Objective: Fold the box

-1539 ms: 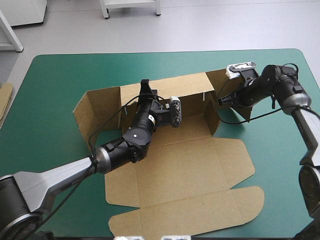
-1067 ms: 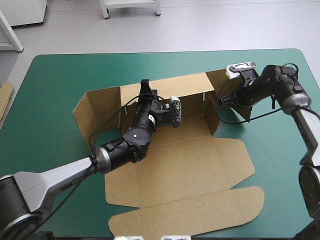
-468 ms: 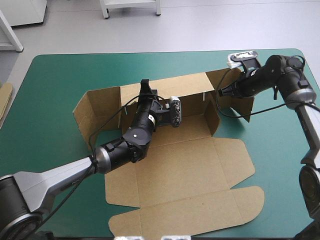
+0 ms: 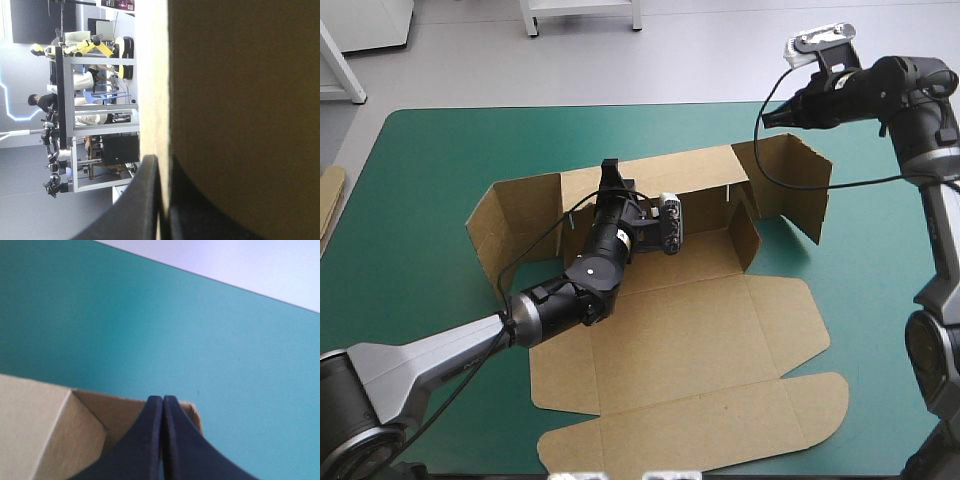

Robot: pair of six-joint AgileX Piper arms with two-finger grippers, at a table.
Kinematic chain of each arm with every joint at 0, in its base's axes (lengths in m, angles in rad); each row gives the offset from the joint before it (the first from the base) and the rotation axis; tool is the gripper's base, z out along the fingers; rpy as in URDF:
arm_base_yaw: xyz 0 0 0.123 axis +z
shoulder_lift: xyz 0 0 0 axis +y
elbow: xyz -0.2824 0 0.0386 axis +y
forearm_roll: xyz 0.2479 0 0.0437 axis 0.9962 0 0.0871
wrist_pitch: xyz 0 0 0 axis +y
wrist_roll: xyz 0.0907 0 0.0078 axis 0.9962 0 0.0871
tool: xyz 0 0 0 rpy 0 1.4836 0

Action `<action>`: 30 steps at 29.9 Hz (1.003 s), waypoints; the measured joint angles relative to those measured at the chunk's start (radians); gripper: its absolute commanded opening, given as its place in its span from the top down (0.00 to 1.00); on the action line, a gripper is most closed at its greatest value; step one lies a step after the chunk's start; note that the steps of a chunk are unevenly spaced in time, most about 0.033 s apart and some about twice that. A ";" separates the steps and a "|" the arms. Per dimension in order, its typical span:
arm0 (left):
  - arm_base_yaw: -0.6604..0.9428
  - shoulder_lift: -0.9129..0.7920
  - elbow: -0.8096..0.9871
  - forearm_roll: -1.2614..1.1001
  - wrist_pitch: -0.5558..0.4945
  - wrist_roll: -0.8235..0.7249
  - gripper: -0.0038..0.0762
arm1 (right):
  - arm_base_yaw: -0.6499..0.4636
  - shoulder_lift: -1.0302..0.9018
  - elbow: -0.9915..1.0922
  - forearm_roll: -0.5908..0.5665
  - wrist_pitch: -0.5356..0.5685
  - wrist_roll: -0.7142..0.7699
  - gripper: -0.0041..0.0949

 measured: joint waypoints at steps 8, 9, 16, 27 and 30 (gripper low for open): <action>0.000 0.000 0.000 0.000 0.000 0.000 0.96 | 0.000 0.194 -0.247 0.003 0.001 0.036 0.98; 0.000 0.000 0.000 0.000 0.000 0.000 0.96 | 0.000 0.220 -0.266 0.005 0.001 0.036 0.98; 0.000 0.000 0.000 0.000 0.001 0.000 0.96 | 0.000 0.382 -0.384 0.023 0.000 0.054 0.98; 0.000 0.000 0.000 0.000 0.002 -0.001 0.96 | 0.000 0.456 -0.396 0.027 0.041 0.057 0.98; 0.000 0.000 0.000 0.000 0.002 -0.001 0.96 | 0.000 0.458 -0.397 0.016 0.092 0.057 0.98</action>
